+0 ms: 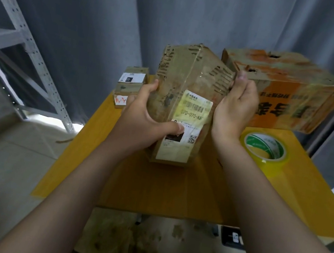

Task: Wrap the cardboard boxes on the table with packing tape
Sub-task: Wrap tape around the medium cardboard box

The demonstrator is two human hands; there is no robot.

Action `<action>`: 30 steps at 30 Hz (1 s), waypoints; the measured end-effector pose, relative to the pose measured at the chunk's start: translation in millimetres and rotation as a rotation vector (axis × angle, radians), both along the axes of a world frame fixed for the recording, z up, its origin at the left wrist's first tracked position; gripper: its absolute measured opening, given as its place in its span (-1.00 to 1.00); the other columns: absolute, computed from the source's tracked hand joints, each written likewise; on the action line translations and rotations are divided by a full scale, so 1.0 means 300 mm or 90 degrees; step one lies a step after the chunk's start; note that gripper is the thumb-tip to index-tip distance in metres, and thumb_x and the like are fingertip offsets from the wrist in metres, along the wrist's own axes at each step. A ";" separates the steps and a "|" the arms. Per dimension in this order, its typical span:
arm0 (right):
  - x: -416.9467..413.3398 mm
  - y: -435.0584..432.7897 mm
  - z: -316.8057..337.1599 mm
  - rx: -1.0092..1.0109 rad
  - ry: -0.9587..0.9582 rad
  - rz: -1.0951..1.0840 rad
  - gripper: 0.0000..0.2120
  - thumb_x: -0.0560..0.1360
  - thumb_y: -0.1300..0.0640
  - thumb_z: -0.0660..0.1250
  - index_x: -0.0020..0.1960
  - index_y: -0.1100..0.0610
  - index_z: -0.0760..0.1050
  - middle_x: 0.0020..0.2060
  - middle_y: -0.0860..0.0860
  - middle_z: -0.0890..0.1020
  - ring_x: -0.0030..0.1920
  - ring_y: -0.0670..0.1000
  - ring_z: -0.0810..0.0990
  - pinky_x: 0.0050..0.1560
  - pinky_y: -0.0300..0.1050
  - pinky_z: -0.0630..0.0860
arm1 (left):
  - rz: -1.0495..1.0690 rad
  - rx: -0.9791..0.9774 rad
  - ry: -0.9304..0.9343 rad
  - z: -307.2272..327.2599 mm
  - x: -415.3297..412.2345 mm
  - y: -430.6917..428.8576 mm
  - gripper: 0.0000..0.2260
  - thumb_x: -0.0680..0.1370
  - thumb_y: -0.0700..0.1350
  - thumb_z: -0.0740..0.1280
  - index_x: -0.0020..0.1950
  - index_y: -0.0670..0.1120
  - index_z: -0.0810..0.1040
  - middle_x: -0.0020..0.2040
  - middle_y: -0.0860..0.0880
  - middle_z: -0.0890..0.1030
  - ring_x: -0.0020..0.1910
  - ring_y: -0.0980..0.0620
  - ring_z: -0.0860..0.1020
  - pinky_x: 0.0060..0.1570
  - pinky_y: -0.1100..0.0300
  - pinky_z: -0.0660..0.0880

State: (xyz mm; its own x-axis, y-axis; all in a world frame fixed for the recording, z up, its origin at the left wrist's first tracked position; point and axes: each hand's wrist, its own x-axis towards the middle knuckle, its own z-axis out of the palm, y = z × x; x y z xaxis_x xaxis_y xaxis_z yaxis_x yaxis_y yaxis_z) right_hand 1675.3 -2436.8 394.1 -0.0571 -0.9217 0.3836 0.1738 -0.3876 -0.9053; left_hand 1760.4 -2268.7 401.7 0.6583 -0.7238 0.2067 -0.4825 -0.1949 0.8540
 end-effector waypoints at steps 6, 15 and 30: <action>-0.009 0.017 0.041 0.094 0.007 0.191 -0.61 0.73 -0.13 0.12 -0.05 0.08 0.56 -0.18 0.01 0.68 -0.21 -0.12 0.62 -0.14 -0.25 0.51 | -0.067 -0.092 0.169 0.003 0.038 0.021 -0.01 0.19 0.07 0.62 0.60 0.07 0.36 0.34 -0.04 0.63 0.26 -0.01 0.64 0.21 0.00 0.62; -0.042 0.018 0.051 0.197 0.202 0.303 -0.37 0.70 -0.25 0.04 0.20 0.24 0.63 0.08 0.21 0.71 0.07 0.19 0.69 0.28 0.23 0.55 | 0.002 -0.172 0.122 -0.040 0.038 -0.022 -0.34 0.59 -0.14 0.49 0.61 0.00 0.24 0.08 0.06 0.76 0.04 0.13 0.73 -0.13 0.31 0.63; -0.001 0.131 0.107 0.161 0.211 0.183 -0.09 0.57 -0.50 -0.17 0.69 0.09 0.00 0.66 0.10 0.08 0.64 0.18 0.05 0.54 0.34 0.03 | 0.085 -0.008 -0.256 -0.058 -0.133 -0.080 0.12 0.29 0.12 0.66 0.63 -0.17 0.08 0.43 -0.10 0.19 0.49 -0.14 0.25 0.33 0.14 0.30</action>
